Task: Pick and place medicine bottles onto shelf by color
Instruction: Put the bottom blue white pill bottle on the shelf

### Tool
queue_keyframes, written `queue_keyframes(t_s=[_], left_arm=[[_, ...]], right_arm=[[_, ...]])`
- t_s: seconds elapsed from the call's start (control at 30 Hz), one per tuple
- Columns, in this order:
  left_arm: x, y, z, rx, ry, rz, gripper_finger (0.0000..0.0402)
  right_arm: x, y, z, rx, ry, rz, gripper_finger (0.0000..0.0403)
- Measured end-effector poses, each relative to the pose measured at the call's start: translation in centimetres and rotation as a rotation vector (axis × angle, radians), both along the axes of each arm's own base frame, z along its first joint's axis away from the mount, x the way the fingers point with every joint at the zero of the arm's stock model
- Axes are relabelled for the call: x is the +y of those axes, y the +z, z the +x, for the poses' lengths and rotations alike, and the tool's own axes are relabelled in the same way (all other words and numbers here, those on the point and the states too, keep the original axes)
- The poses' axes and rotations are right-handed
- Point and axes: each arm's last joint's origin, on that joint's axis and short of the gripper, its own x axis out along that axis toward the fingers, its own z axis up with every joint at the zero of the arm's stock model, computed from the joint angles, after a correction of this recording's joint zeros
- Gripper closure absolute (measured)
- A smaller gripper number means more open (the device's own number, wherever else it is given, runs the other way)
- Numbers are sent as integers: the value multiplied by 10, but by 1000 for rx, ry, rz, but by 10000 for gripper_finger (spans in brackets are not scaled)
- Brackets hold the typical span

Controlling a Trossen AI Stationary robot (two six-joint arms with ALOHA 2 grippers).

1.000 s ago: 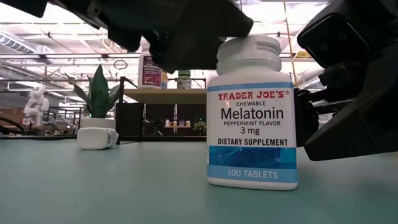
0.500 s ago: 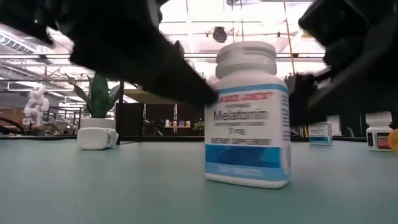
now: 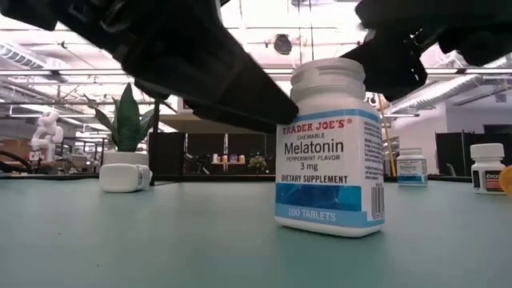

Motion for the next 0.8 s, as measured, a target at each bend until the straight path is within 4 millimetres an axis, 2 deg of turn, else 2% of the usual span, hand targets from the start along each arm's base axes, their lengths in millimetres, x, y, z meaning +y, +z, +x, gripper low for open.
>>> queue_keyframes(t_s=[0.23,0.47,0.8], left_arm=[[-1,-2,1,-3,22,-43,131],[-1,-15,6,-15,32,-50,131],[4,-14,12,-60,101,-102,131]], right_arm=[[6,4,0,-57,-178,-47,110],[12,3,-4,-37,-152,61,110],[19,-1,-16,-40,-237,3,110]])
